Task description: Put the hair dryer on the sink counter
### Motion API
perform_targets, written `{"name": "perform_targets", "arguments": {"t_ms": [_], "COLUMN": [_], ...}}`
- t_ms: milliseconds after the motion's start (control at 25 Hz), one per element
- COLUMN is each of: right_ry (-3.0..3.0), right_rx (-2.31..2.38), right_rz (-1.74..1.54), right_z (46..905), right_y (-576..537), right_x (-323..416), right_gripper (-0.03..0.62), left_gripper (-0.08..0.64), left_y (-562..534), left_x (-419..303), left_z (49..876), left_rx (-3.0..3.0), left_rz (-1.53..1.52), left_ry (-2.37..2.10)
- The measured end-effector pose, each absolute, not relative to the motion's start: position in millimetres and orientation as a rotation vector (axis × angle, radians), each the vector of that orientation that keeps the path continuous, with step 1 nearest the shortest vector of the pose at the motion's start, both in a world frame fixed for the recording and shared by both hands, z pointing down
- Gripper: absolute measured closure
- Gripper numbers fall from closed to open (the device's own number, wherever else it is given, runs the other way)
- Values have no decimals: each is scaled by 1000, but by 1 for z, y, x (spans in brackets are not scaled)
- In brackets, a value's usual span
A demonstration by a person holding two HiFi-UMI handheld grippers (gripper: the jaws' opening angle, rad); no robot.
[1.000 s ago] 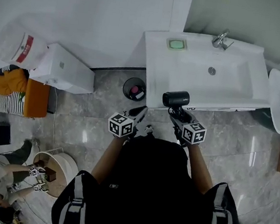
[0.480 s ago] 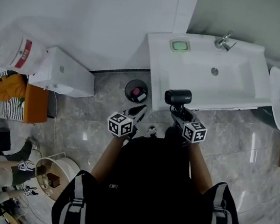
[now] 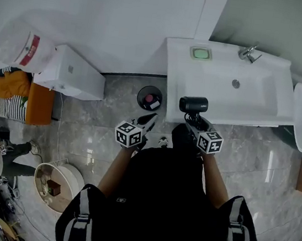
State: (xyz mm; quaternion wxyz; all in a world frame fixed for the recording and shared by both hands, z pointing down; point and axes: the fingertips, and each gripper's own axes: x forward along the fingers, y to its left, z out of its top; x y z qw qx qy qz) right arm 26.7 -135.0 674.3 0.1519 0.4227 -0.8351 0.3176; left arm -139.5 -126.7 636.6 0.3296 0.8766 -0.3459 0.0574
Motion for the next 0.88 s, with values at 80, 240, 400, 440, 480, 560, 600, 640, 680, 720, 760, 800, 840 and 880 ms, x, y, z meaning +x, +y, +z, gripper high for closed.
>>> {"name": "perform_targets", "arguments": {"t_ms": [80,240,400,440,480,560,600,640,680,720,760,800,840,880], "right_ry": [-2397,-2390,-2381,-2379,-2376,-2369,-2365,-2360,-2355,-2350,-2345,-2341,-2338,-2335], "right_rx": [1215,1204,1194,1189,1184,1175,1174,1174,1174,1174,1171,1166,1160,1154], "right_rz": [917,924,938,941,942,944,947,950,954,957,960,962,965,969], "right_z": [674,679,683,684,685,687,688,689,691,693,695,697,699,701], "right_y": [-142,-155,-165,-168,-171,-176,-179,-181,-184,-186,-188,-190,-192,-195], "right_x": [26,26,28,29,30,32,33,34,35,35,34,34,33,33], "right_gripper": [282,282,282,282,282,282,282,282,282,282,282,282,282,282], "left_gripper": [541,541,541,541,541,541,541,541,541,541,540,541,541,541], "left_y": [-131,-143,-152,-155,-158,-163,-165,-166,-167,-168,-169,-170,-171,-173], "left_x": [-139,-138,-134,-133,-132,-131,-130,-129,-129,-129,-130,-130,-131,-131], "left_z": [636,637,638,638,638,638,638,639,639,640,641,642,643,644], "left_rx": [2296,2290,2281,2278,2275,2270,2267,2265,2263,2260,2256,2252,2248,2245], "left_rz": [159,167,170,171,171,172,173,176,180,184,187,191,195,200], "left_ry": [-904,-913,-914,-915,-917,-922,-922,-921,-920,-920,-921,-922,-923,-925]}}
